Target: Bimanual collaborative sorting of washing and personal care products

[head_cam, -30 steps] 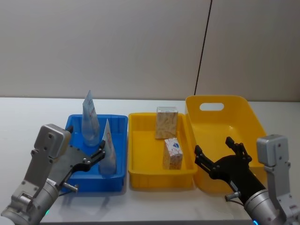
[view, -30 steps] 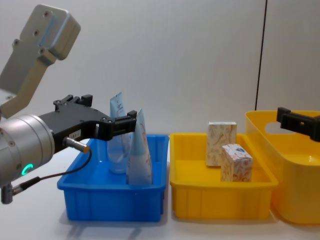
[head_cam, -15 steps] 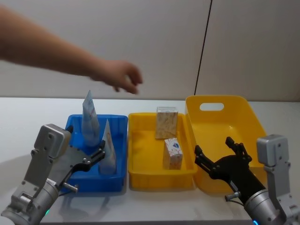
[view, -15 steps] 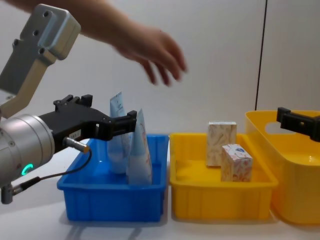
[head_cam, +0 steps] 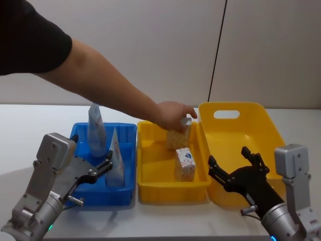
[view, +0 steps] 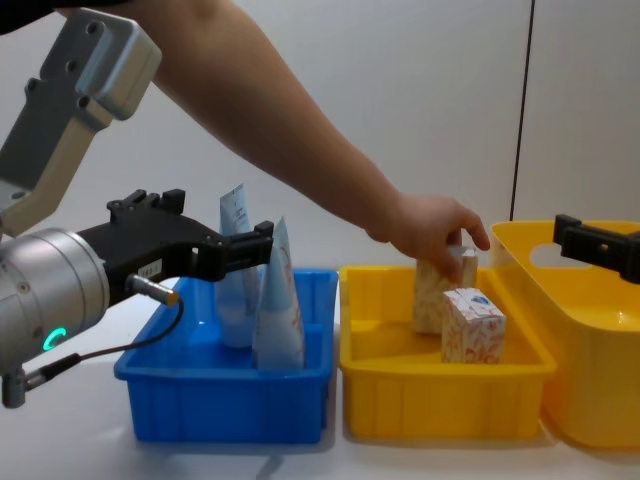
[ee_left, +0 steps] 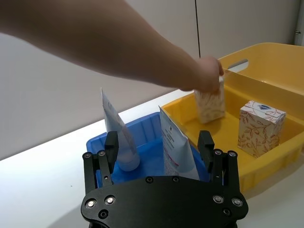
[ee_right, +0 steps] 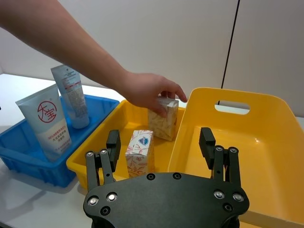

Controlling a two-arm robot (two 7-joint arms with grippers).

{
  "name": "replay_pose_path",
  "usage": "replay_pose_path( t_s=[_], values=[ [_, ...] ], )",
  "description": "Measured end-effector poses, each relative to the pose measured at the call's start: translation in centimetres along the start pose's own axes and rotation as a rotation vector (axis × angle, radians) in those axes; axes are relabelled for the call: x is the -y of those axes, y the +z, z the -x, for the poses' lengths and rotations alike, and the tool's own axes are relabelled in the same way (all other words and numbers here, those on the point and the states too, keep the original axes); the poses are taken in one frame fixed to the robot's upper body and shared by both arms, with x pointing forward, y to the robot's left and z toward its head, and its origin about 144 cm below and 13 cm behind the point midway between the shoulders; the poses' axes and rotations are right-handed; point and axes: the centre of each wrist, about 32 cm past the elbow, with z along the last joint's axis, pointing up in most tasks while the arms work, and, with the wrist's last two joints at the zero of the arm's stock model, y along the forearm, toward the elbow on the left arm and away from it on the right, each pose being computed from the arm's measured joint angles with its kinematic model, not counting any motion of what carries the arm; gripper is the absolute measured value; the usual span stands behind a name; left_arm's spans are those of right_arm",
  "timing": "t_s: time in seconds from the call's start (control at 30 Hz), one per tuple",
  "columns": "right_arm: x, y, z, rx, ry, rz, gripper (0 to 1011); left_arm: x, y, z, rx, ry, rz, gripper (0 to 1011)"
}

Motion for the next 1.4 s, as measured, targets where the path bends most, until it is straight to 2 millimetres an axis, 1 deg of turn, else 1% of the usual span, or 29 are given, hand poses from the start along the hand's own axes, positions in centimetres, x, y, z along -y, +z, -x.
replay_pose_path(
  t_s=[1.4],
  values=[
    [0.0, 0.0, 0.0, 0.0, 0.0, 0.0, 1004, 0.0, 0.0, 0.0, 0.0, 0.0, 0.0, 1002]
  ],
)
